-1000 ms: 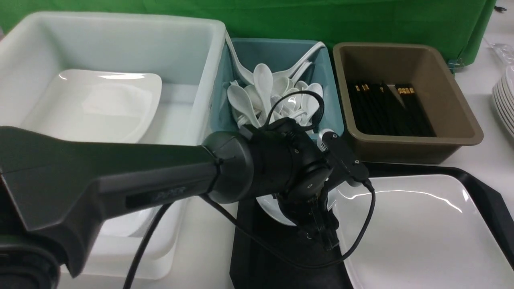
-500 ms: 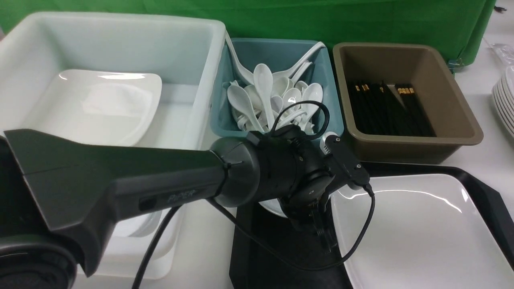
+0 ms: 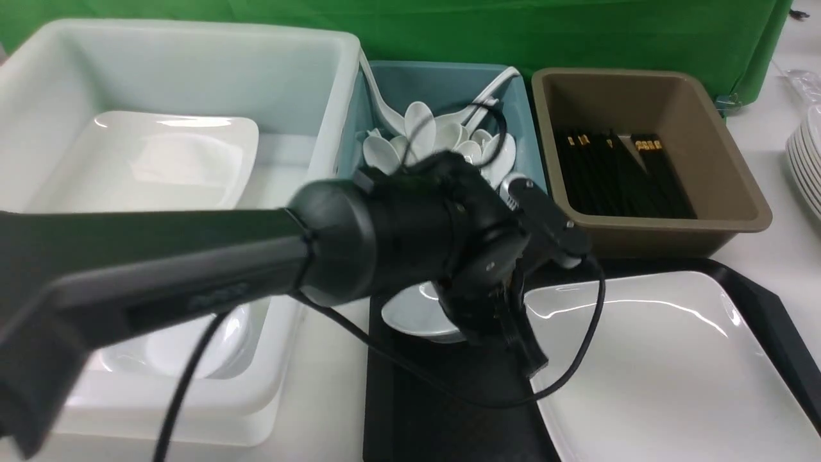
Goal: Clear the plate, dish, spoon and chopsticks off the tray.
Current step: Use the left arm to put the small plate into the large storage box on the left
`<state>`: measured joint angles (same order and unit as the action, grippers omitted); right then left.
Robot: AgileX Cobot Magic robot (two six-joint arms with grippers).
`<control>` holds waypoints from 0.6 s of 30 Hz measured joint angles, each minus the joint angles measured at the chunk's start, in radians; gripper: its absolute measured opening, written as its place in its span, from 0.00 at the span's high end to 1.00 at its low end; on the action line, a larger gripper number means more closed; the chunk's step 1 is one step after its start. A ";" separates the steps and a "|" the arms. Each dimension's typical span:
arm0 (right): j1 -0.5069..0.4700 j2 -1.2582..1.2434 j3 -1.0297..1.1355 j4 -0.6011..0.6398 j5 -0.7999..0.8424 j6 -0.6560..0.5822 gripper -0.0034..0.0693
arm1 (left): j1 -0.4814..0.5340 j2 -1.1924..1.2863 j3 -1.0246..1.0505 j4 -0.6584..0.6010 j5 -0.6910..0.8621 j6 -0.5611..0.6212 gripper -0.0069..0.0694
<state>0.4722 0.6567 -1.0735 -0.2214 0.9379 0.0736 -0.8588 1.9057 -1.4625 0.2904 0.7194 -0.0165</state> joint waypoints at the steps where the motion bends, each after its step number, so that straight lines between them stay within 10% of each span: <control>1: 0.000 0.000 0.000 0.000 0.000 0.000 0.88 | 0.000 -0.017 -0.006 -0.018 0.007 -0.004 0.88; 12: 0.000 0.000 0.000 0.001 -0.004 0.000 0.88 | 0.006 -0.169 -0.111 -0.063 0.109 -0.011 0.88; 18: 0.000 0.000 0.000 0.001 -0.004 0.000 0.87 | 0.237 -0.343 -0.174 -0.103 0.252 -0.052 0.88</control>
<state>0.4722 0.6567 -1.0735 -0.2204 0.9334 0.0736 -0.6221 1.5631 -1.6363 0.1877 0.9719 -0.0686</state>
